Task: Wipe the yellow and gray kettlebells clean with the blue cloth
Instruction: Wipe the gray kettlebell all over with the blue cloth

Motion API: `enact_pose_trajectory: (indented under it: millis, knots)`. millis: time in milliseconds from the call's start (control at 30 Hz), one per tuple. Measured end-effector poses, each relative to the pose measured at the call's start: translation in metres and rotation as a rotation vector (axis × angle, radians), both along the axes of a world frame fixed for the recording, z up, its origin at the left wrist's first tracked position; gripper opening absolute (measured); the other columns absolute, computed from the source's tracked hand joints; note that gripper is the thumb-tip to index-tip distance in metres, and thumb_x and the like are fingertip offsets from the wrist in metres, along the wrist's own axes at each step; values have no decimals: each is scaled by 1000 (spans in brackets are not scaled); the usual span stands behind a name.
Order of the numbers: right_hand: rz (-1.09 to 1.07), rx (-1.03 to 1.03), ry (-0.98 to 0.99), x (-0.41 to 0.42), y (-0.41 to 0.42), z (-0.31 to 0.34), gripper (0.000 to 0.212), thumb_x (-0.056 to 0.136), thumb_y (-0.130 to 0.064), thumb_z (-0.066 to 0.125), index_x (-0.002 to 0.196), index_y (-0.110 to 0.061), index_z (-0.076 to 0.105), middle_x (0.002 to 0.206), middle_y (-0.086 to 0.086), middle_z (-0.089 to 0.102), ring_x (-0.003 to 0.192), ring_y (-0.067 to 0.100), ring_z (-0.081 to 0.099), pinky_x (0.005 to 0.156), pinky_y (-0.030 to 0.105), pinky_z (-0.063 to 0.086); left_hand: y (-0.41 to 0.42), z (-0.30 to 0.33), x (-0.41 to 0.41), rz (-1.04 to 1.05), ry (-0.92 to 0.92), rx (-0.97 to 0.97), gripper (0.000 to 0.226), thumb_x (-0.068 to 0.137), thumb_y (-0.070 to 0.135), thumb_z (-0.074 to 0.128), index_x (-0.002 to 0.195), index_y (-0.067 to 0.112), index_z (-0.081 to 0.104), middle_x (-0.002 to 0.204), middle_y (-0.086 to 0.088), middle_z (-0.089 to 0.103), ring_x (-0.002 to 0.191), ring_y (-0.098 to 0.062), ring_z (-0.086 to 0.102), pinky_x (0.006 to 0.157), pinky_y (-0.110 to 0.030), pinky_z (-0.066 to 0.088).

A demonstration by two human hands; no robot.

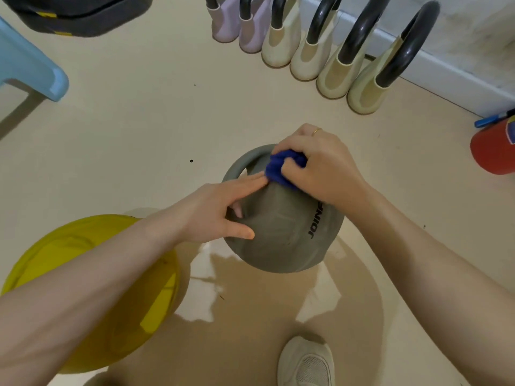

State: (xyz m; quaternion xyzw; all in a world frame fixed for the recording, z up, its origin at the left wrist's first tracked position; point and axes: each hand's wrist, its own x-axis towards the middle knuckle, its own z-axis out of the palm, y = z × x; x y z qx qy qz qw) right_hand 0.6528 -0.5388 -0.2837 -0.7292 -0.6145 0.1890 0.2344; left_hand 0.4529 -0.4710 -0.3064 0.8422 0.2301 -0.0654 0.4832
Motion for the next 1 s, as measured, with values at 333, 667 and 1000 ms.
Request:
enact_pose_trajectory:
  millis: [333,667,1000]
  knots:
    - [-52,-162,8,15,22,-6,28,83,-16,50,103,-24,68,102,4,59,97,21,53,82,33,44,-1,-4,-3,83,129,9,99,65,66,59,146,45,6,120,14,52,76,11,52,68,-6,36]
    - [-179,-232,182,29,33,-21,25,81,-16,50,95,-24,70,101,-2,68,97,16,57,84,32,48,1,-3,-3,95,187,-74,93,75,47,67,143,51,4,107,25,42,77,-1,55,70,-9,40]
    - [-31,-170,193,25,29,-13,24,79,-12,54,93,-22,71,98,-2,66,93,14,56,83,31,45,1,2,6,44,114,-54,88,72,58,64,135,61,3,111,36,47,75,6,53,69,-6,39]
